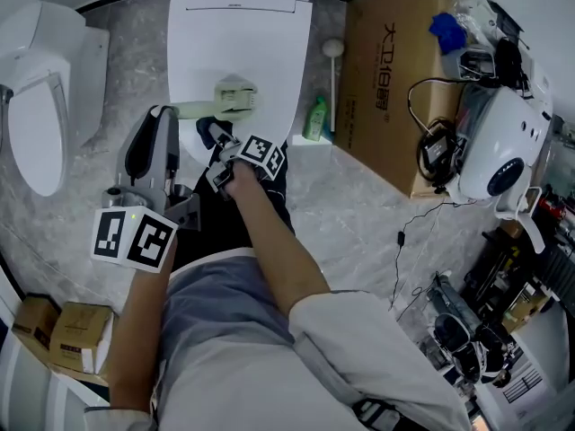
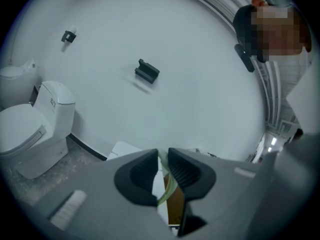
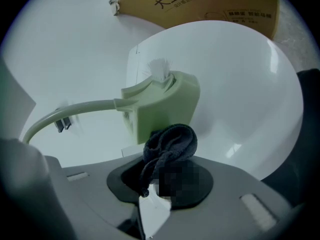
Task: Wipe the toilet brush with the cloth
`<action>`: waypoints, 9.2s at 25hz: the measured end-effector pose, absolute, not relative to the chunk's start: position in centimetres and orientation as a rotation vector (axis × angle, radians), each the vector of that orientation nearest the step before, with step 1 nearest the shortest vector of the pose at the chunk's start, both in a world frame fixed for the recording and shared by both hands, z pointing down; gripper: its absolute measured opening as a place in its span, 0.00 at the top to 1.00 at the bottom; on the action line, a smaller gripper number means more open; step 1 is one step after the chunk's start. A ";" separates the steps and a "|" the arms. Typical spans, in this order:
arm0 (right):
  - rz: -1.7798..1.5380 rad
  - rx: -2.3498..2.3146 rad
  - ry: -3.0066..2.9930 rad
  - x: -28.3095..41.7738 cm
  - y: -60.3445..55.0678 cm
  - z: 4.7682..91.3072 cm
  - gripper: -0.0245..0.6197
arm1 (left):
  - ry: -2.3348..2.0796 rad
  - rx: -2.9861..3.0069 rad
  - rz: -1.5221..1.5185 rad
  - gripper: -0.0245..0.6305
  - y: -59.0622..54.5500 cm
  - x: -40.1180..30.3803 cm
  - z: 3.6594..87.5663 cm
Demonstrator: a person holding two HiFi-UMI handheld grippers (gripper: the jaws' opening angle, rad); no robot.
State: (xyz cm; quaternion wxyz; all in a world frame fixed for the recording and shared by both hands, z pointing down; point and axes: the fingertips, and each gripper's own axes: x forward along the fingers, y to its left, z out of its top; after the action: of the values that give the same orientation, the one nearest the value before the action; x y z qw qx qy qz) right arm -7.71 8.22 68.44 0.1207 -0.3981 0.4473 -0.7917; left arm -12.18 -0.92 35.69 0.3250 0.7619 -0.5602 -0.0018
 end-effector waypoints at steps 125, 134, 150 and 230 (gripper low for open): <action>-2.176 -1.325 1.354 3.3 6.4 64.7 0.83 | -1.502 2.007 -0.002 0.96 -1.6 -11.8 35.3; -2.187 -1.377 1.407 3.3 6.5 65.9 0.83 | -1.505 2.003 0.015 0.96 -1.6 -11.7 35.4; -2.162 -1.591 1.675 3.9 6.7 67.3 0.83 | -1.516 1.996 0.016 0.96 -1.6 -11.4 35.4; -2.090 -0.767 2.964 0.6 0.9 59.2 0.81 | -1.528 1.969 -0.097 0.96 -1.7 -11.6 35.2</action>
State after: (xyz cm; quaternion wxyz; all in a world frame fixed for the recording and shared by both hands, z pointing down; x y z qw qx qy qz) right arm 0.62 0.93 59.15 -0.2791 -0.1986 0.7678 -0.5415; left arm -11.60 -1.71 35.23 0.3178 0.7485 -0.5809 -0.0370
